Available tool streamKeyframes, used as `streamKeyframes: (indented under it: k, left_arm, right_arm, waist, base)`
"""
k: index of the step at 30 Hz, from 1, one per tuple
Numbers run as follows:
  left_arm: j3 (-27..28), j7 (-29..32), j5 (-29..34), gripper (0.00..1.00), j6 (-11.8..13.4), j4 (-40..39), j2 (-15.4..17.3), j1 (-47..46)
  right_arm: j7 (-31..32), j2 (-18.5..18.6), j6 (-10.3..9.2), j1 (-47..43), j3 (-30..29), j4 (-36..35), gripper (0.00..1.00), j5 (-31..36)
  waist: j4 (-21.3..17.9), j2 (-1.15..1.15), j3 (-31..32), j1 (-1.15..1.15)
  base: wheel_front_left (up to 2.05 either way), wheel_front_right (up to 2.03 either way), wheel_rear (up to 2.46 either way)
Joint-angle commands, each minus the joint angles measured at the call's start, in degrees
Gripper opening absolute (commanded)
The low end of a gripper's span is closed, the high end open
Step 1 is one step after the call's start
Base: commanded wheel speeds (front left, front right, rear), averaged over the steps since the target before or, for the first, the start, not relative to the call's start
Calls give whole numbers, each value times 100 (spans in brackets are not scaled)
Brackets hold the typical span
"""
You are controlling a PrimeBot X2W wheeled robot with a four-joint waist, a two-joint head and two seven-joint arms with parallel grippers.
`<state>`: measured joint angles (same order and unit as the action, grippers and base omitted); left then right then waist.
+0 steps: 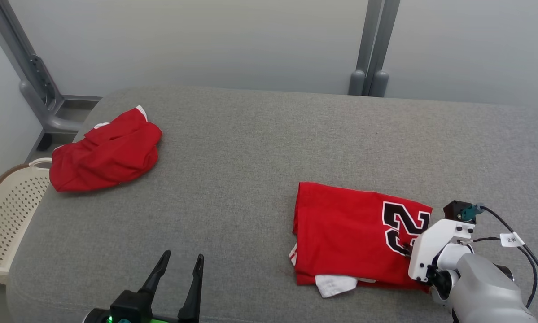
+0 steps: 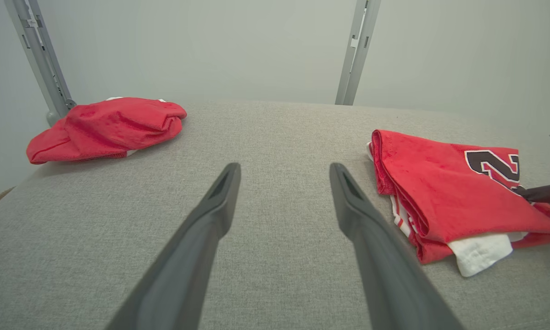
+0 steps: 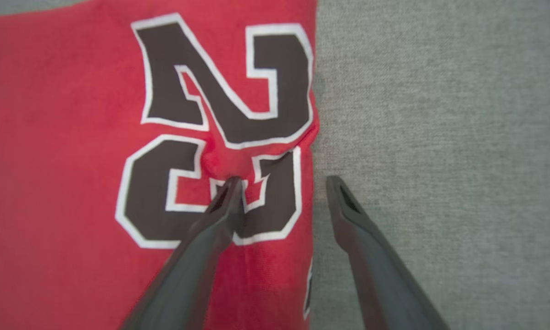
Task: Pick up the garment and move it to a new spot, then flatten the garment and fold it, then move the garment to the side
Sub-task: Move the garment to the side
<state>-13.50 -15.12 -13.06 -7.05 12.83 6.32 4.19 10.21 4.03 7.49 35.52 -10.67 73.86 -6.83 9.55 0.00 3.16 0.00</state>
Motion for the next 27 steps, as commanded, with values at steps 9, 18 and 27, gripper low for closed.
streamKeyframes:
  k: [9, 18, 27]
  left_arm:
    - [68, -6, 21, 100, 0, -45, 1, -44]
    - [85, -6, 27, 100, 9, -94, -81, -60]
    - [-2, -6, 104, 100, -20, -244, -97, -267]
  right_arm:
    - [6, 5, -6, -140, -589, -184, 0, 708]
    - [327, 57, -5, -206, -1267, -1291, 0, 1736]
    - [779, 144, -5, 84, -1676, -2447, 0, 2555]
  waist:
    - [-97, 0, -6, 0]
    - [-497, 0, -43, 0]
    - [-889, 0, -427, 0]
  base:
    - [0, 0, 0]
    - [0, 0, 0]
    - [0, 0, 0]
